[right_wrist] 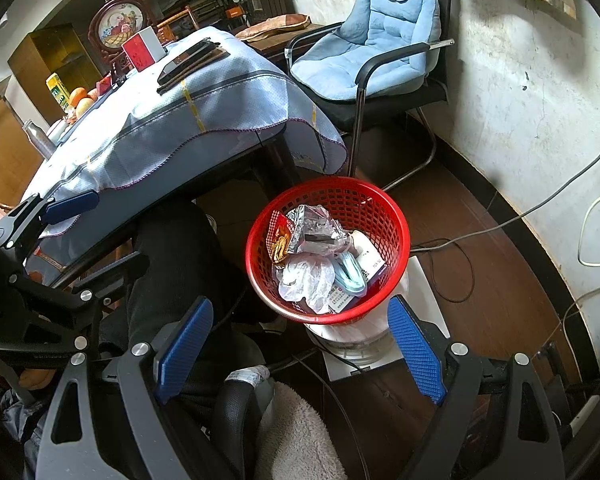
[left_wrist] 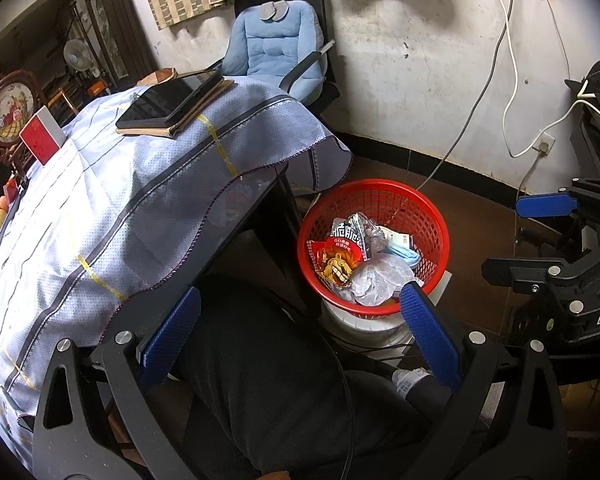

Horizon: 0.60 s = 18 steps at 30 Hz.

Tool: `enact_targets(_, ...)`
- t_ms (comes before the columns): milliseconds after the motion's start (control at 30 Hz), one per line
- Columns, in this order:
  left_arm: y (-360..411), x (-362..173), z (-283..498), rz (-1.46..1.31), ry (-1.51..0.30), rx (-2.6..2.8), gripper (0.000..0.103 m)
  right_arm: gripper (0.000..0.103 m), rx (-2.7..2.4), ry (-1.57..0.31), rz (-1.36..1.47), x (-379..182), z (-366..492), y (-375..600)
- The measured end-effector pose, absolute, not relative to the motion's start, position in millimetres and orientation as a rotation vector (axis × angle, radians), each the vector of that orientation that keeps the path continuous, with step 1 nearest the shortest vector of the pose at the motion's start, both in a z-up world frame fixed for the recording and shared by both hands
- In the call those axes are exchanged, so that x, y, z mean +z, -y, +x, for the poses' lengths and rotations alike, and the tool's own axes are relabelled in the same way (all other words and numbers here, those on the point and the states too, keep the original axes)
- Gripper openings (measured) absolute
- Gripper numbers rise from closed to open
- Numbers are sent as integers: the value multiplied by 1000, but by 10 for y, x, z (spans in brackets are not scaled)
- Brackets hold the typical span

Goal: Collect trash

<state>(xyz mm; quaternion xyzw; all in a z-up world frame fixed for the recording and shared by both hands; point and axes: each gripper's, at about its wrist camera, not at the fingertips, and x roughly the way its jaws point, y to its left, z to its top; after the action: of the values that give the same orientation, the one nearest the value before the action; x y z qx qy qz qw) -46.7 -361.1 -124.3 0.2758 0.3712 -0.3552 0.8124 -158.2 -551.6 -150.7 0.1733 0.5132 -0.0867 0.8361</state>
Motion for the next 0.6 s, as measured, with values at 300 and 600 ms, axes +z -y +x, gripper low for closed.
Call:
enact_targets(300,3620,-1260,-473,592,-797,-761,96,87,-184,-1088,368,-1512,-1586,5519)
enact_targets(600,3600,-1280,-489,598,-798,-771,96,87,-187,-1092,374,-1518,-1588,5526)
